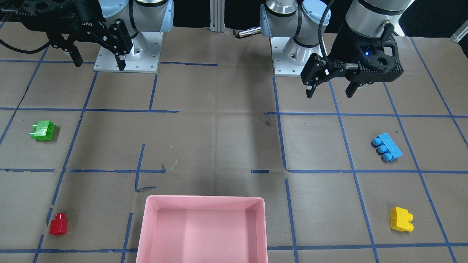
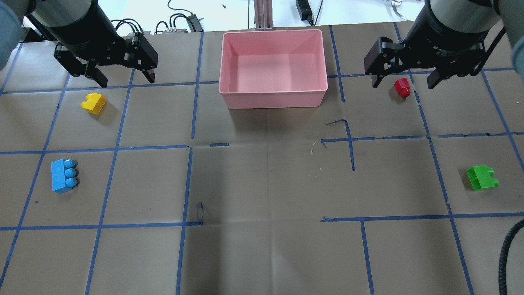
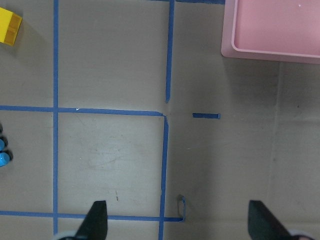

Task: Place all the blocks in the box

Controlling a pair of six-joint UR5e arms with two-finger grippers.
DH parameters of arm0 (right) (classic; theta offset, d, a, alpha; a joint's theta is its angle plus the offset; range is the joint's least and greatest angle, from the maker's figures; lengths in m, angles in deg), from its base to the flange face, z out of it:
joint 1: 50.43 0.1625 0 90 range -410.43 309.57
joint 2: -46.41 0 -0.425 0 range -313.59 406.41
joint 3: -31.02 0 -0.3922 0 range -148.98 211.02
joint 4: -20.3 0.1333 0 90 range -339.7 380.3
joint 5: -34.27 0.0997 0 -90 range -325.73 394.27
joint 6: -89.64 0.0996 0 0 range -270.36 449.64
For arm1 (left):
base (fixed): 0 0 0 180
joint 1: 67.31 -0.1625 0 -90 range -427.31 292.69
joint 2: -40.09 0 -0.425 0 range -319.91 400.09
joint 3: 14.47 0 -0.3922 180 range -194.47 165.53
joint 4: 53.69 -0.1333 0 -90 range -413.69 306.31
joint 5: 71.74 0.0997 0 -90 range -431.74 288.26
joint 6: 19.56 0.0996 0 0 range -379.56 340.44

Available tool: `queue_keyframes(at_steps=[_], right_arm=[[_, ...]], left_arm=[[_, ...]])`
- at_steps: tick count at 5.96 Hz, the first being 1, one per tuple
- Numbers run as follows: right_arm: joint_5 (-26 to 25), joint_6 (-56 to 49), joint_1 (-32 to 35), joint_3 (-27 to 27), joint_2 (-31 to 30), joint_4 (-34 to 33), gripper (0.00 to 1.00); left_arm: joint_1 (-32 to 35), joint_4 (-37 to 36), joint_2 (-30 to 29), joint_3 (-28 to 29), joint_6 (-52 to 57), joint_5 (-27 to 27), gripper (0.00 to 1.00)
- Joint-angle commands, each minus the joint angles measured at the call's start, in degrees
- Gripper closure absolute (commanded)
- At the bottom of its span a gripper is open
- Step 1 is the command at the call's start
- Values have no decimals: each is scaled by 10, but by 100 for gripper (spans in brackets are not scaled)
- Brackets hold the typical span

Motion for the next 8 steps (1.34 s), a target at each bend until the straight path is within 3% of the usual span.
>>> queue_keyframes(at_steps=[1,5,7,8], right_arm=[[0,0,0,0,0,-2,0],[0,-2,3,9,-2,13,0],[0,2,4,21,6,9,0],[-1,-10,-5,41,1,-1,0]], left_arm=[[-37,0,1,-5,5,0,0],[-331,-4,-4,-13,94,15,0],[-392,-27,-20,-72,116,15,0],[-392,-80,-26,-122,129,15,0]])
